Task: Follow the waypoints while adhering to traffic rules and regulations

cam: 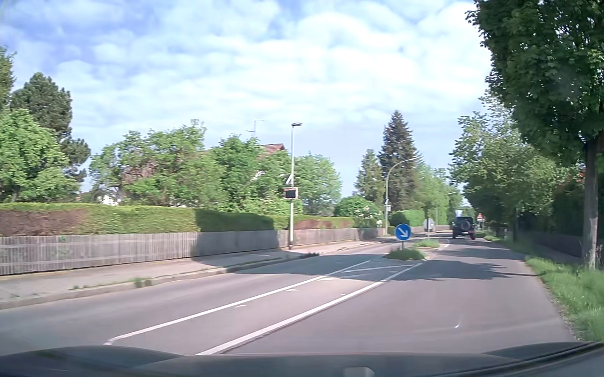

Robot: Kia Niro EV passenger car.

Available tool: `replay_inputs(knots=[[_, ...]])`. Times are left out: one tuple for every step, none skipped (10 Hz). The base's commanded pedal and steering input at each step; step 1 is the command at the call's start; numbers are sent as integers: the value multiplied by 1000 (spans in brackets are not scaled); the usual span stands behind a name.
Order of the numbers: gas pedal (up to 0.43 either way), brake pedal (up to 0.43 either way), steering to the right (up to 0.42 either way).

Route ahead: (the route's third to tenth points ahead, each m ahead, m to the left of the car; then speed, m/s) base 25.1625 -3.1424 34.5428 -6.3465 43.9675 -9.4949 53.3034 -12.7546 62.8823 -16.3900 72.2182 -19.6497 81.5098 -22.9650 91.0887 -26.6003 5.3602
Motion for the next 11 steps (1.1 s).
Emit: replay_inputs(knots=[[319, 0, 437], [299, 0, 404], [228, 0, 355], [228, 0, 306], [197, 0, 257], [177, 0, 213], [169, 0, 168], [169, 0, 125], [169, 0, 97], [169, 0, 58], [169, 0, 28]])
